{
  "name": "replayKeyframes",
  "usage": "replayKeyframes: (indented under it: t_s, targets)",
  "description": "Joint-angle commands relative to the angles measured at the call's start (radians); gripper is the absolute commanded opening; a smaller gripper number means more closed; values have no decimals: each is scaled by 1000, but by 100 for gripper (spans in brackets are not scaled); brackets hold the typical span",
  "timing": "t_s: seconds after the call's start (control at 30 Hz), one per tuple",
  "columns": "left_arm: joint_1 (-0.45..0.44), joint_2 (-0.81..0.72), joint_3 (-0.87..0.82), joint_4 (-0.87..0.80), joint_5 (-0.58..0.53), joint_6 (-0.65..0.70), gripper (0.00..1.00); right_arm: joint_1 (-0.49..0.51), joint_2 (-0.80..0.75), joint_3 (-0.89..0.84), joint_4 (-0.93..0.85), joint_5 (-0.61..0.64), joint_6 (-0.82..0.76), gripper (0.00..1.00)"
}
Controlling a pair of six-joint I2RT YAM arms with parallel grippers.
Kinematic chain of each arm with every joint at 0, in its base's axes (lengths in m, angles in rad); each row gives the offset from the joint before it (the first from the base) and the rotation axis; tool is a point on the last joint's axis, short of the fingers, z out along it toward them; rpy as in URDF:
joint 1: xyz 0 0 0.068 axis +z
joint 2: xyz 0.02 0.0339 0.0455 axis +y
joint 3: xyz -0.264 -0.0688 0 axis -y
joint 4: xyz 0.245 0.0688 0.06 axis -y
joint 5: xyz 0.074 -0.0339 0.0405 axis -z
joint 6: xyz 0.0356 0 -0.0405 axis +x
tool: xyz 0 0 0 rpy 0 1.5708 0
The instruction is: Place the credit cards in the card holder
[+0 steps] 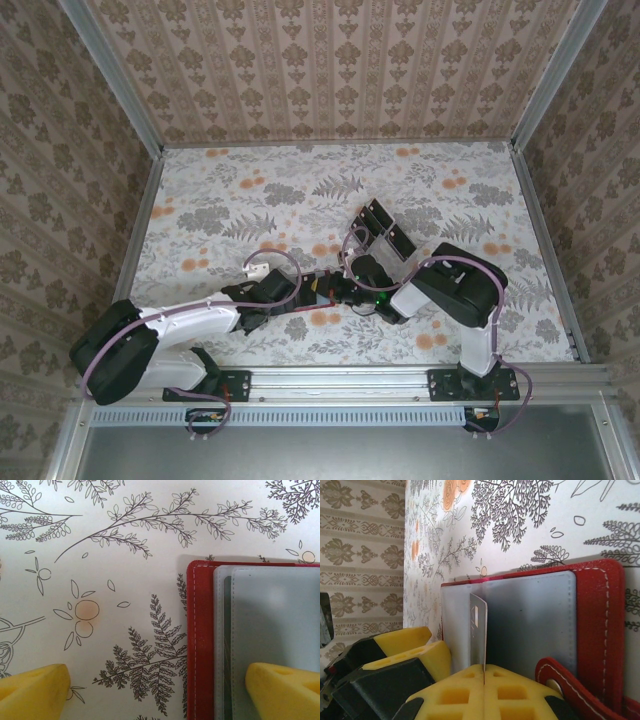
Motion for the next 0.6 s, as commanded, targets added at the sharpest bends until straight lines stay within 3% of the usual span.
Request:
replayKeyframes:
  t_s: [0.0, 0.33, 0.57]
  targets:
    - [3, 10, -33, -83, -3, -13, 100, 6, 39, 2, 6, -32, 13, 0]
    - [14, -37, 1, -134, -19, 0, 100, 6, 69, 29, -18, -45, 16, 0]
    - [83, -102, 24, -215, -18, 3, 100, 6, 64, 43, -84, -31, -1, 0]
